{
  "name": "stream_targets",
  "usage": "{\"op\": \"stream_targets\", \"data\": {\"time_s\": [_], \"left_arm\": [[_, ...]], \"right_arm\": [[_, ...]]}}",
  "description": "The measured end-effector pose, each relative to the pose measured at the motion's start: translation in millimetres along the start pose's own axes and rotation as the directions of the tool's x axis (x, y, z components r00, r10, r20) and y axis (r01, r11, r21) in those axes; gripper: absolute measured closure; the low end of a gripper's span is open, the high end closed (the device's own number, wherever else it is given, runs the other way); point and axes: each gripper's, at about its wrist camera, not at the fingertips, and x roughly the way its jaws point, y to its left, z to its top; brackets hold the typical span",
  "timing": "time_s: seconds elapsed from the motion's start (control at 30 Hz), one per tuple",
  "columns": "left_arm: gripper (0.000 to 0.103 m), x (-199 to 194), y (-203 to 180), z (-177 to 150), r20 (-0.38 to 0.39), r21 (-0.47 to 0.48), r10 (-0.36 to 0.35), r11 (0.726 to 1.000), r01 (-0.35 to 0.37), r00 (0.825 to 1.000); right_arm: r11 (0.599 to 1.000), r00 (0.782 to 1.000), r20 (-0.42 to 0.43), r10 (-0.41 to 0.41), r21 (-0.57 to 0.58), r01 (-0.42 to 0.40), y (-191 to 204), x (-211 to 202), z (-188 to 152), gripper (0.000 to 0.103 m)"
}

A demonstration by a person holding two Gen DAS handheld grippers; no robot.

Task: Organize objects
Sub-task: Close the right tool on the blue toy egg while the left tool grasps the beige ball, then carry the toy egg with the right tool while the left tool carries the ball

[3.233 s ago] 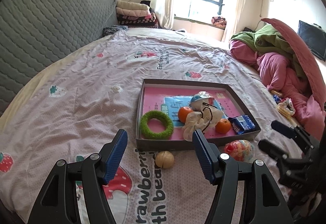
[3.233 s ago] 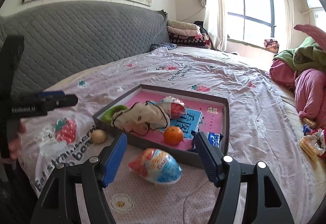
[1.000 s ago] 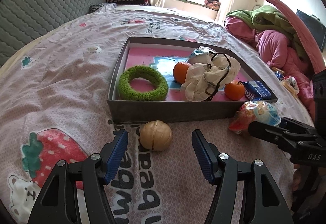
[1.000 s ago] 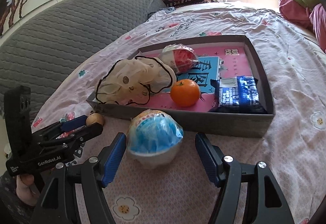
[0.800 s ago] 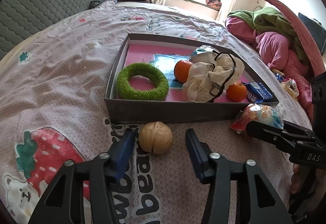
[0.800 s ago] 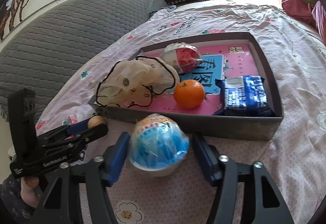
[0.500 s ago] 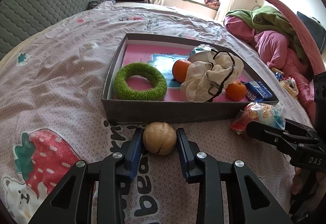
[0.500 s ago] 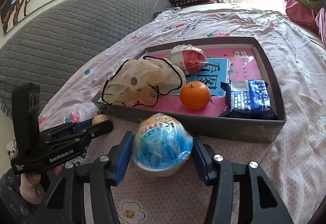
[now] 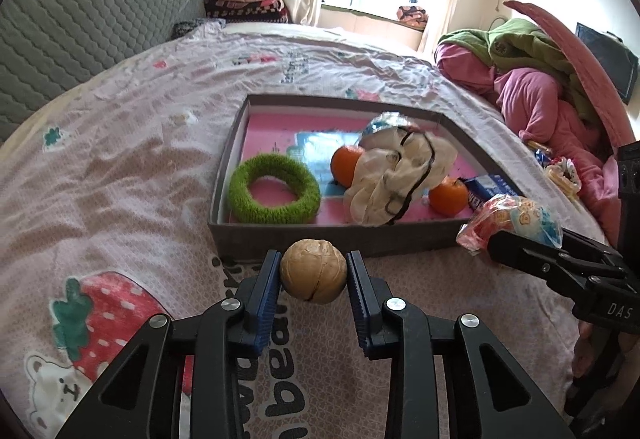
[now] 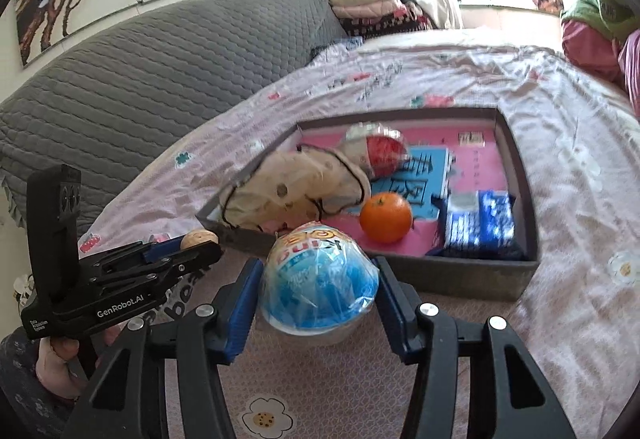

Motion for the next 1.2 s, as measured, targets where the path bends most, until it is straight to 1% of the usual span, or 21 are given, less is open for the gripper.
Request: {"op": "stream_targets", "data": {"time_s": [0.2,0.33,0.53,0.67,0.77,0.9,1.03,1.2], "left_arm": [[0.07,-14.9,-1.7,9.7,0.026,0.004,0.017,1.0,-0.017,1.0],[0.07,-24.7,-2.2,19.1,0.051,0.003,0.026,1.0,-0.026,0.998],[0.07,-35.5,-2.8,41.5,0.091,0.003,0.038,0.999,-0.038,0.995],[0.07,-37.9,-2.7,58.0,0.119,0.006,0.047,0.999,-0.048,0.992],[0.07,-36.1,-3.4,70.2,0.132,0.013,0.056,0.998,-0.058,0.99],[0.07,-30.7,-4.5,82.8,0.148,0.012,0.056,0.998,-0.059,0.987],[0.07,-22.0,-4.0,93.3,0.157,0.003,0.06,0.998,-0.062,0.986],[0.07,-5.2,0.6,98.6,0.142,-0.007,0.066,0.998,-0.065,0.988]], "right_arm": [[1.0,0.999,0.05,-0.004,-0.01,0.005,0.3,-13.8,7.5,0.048],[1.0,0.995,0.099,-0.017,-0.016,0.018,-0.4,-27.5,13.2,0.048],[0.997,0.979,0.194,-0.063,-0.038,0.072,-5.3,-51.8,30.4,0.048],[0.991,0.968,0.231,-0.097,-0.064,0.115,-9.2,-58.8,43.7,0.048],[0.983,0.957,0.257,-0.132,-0.09,0.159,-13.7,-62.4,54.4,0.048],[0.981,0.948,0.282,-0.146,-0.081,0.175,-22.9,-66.9,63.7,0.048],[0.969,0.936,0.305,-0.173,-0.117,0.217,-26.5,-67.1,71.9,0.048],[0.963,0.935,0.298,-0.192,-0.129,0.238,-33.4,-55.3,80.6,0.048]]}}
